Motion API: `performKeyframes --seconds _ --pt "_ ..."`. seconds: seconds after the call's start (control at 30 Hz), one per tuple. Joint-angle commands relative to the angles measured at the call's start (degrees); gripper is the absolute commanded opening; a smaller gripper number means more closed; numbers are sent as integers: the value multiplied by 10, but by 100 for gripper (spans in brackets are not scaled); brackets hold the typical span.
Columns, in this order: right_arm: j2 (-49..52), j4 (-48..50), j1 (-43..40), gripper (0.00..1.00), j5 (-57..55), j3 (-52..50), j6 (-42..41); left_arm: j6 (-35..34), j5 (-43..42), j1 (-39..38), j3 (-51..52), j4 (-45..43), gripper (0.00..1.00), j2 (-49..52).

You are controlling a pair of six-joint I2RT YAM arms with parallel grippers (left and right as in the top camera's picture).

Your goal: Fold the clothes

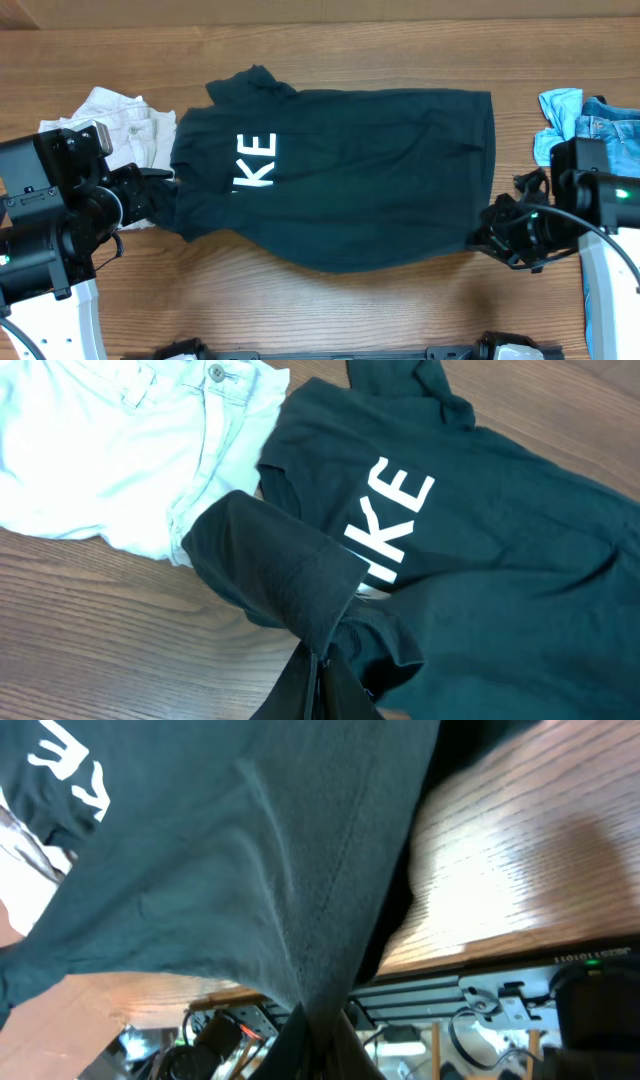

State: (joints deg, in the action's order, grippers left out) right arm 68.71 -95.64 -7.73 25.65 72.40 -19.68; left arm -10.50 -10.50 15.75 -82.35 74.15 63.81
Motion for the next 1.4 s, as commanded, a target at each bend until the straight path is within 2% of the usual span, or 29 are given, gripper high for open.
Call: performKeyframes --seconds 0.0,0.2,0.7,0.87,0.97,1.17,1.37 --pt "1 8 2 4 -16 28 7 16 6 -4 -13 -5 4 -2" --pt "51 105 2 4 -16 26 0 18 6 -4 -13 -24 4 7" --pt "355 312 17 4 6 26 0 33 -3 -4 -13 -31 4 88" --pt "365 354 18 33 14 26 22 42 -18 -4 -13 -45 4 94" --pt "365 340 17 40 7 26 47 42 -18 -4 -13 -47 4 94" --pt "365 331 17 44 -84 6 49 42 -18 -4 -13 -48 4 94" --pt "367 430 16 44 -79 -65 47 42 -18 -4 -13 -48 4 94"
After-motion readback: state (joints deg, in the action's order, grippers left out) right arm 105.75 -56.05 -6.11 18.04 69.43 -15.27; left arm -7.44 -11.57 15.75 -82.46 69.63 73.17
